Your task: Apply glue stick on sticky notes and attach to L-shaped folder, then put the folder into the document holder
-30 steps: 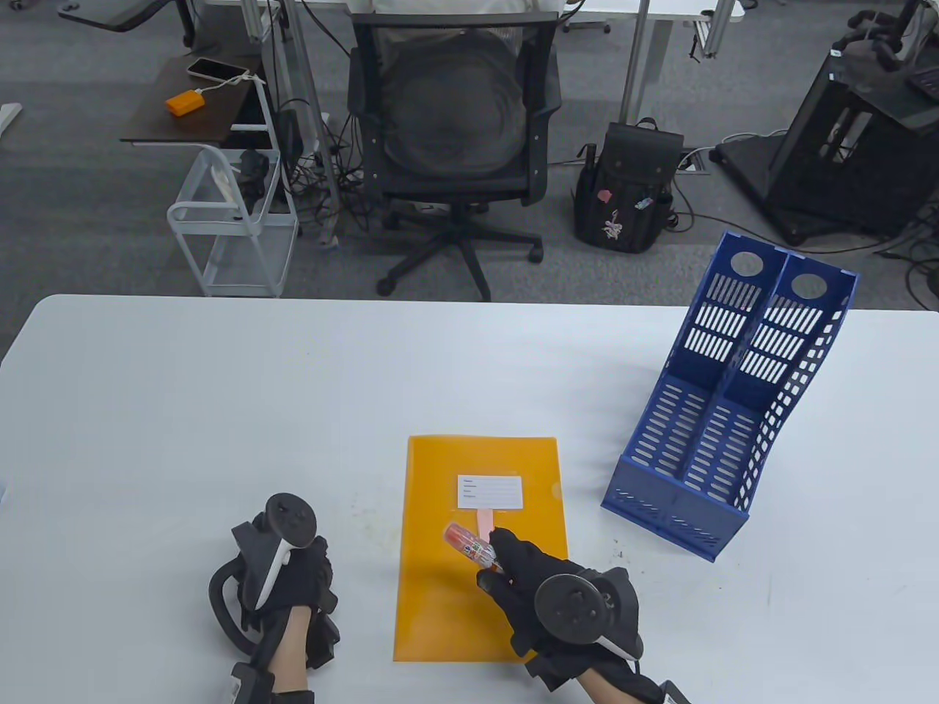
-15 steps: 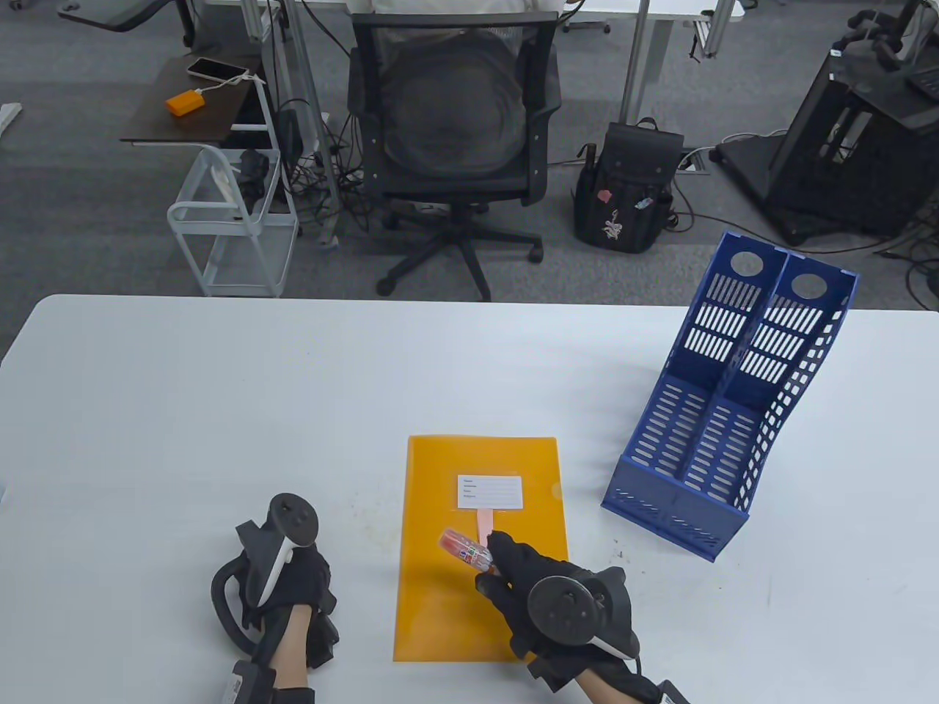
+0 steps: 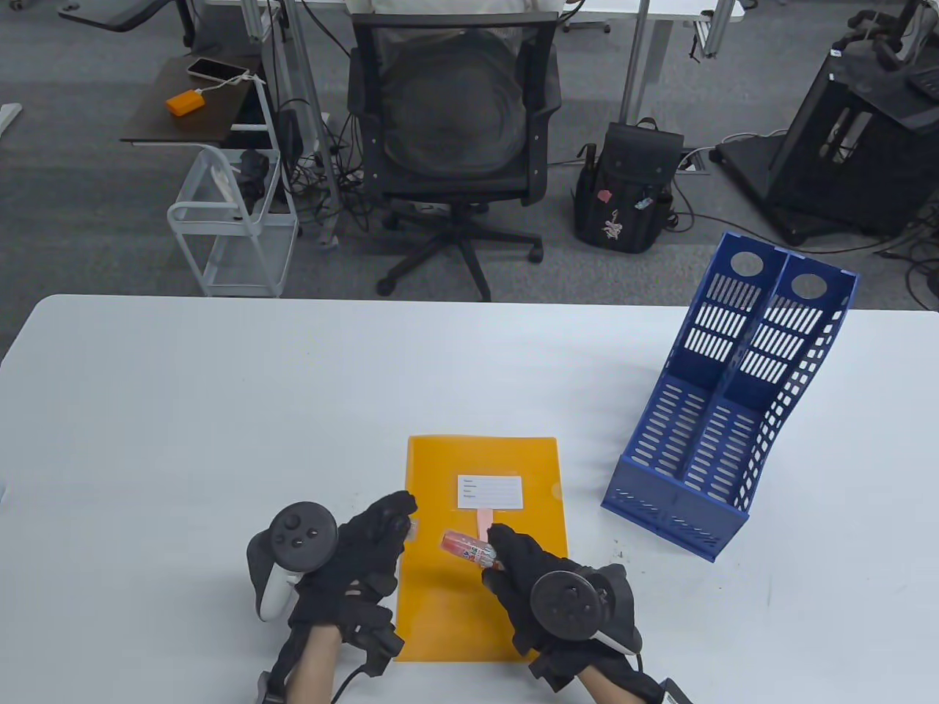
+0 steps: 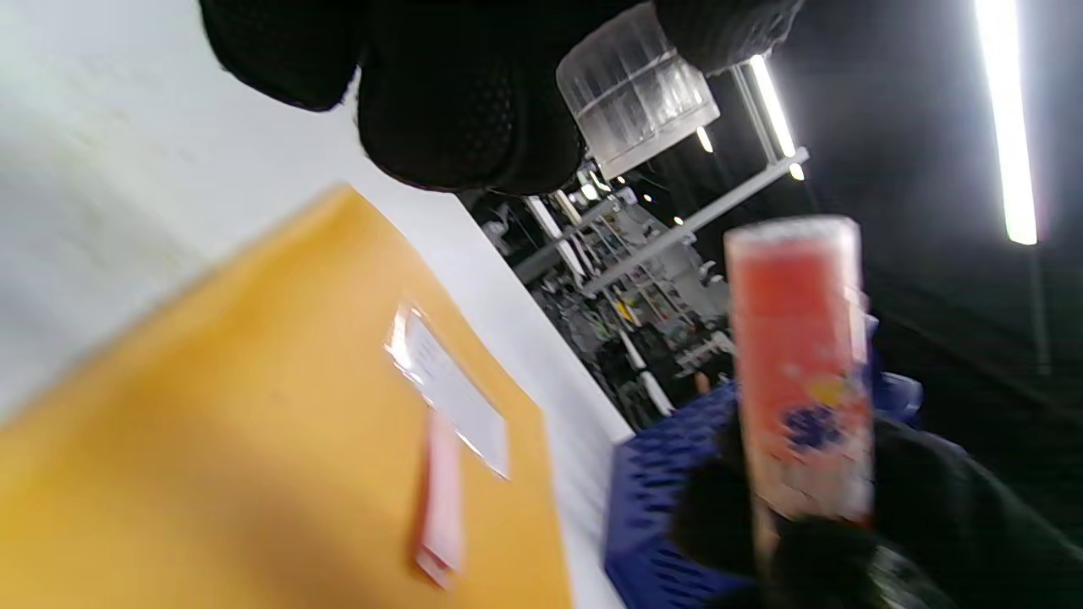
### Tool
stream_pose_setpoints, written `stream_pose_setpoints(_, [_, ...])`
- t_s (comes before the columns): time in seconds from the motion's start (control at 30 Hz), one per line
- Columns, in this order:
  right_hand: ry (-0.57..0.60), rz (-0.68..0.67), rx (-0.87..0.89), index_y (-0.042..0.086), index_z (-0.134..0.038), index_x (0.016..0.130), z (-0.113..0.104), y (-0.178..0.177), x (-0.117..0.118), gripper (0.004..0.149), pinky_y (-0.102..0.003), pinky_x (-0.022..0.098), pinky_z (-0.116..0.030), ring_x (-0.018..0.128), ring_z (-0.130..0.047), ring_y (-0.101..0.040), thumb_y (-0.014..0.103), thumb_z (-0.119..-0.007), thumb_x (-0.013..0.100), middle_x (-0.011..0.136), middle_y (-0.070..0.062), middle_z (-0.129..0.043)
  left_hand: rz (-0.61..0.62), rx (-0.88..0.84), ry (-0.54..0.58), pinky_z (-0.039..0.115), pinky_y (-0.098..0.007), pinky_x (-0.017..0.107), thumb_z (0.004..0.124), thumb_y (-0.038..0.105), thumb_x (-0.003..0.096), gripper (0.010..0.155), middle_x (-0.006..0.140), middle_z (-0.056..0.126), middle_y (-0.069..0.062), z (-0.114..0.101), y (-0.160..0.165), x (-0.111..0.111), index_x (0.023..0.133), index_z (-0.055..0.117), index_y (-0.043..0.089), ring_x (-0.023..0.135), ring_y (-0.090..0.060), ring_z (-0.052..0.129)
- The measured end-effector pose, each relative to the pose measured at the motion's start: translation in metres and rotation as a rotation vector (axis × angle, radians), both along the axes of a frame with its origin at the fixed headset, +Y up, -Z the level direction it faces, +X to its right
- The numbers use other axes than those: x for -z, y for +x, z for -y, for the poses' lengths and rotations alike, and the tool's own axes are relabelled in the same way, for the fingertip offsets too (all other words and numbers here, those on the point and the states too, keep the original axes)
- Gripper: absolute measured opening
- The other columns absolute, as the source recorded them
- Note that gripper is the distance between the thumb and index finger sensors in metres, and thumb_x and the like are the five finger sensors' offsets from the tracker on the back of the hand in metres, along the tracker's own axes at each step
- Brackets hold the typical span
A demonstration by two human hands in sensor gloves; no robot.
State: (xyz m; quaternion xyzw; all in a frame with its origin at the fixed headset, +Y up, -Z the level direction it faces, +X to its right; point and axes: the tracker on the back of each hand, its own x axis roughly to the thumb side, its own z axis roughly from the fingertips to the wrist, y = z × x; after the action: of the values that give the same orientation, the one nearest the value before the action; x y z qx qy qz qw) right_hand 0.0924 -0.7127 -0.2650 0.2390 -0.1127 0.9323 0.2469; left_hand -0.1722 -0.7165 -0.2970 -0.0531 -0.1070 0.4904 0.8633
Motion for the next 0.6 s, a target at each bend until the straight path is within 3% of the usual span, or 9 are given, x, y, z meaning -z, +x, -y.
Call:
stream_pose_setpoints(0.23, [-0.028, -0.026, 0.023, 0.002, -0.068, 0.098, 0.0007, -0.0007, 0.0013, 0.063, -0.043, 0.029, -0.087, 0.042, -0.101, -0.026, 0.036, -0.080, 0.047, 0.082, -0.021, -0.087, 0.090, -0.094, -0.015, 0.070, -0.057, 0.062, 0.063, 0.041, 0.0536, 0.050, 0.084, 0.091, -0.011, 0.0028, 0.0062, 0.0002, 0.098, 0.075, 0.022, 0.065, -0.026, 0.092])
stream_pose_setpoints(0.47, [-0.010, -0.037, -0.036, 0.001, -0.072, 0.097, 0.0004, -0.0060, -0.0017, 0.063, -0.041, 0.025, -0.088, 0.034, -0.101, -0.023, 0.038, -0.079, 0.047, 0.074, -0.022, -0.093, 0.054, -0.084, 0.009, 0.069, -0.059, 0.063, 0.075, 0.044, 0.0509, 0.048, 0.082, 0.093, -0.012, 0.0048, 0.0057, 0.0001, 0.094, 0.082, 0.023, 0.064, -0.026, 0.093])
stream_pose_setpoints(0.6, [-0.018, -0.045, -0.041, -0.002, -0.072, 0.096, 0.0018, -0.0091, -0.0023, 0.063, -0.040, 0.022, -0.088, 0.031, -0.101, -0.022, 0.038, -0.079, 0.047, 0.070, -0.023, -0.094, 0.027, -0.024, 0.027, 0.071, -0.058, 0.062, 0.075, 0.044, 0.0506, 0.048, 0.079, 0.096, -0.010, 0.0049, 0.0081, -0.0001, 0.092, 0.084, 0.023, 0.062, -0.025, 0.095])
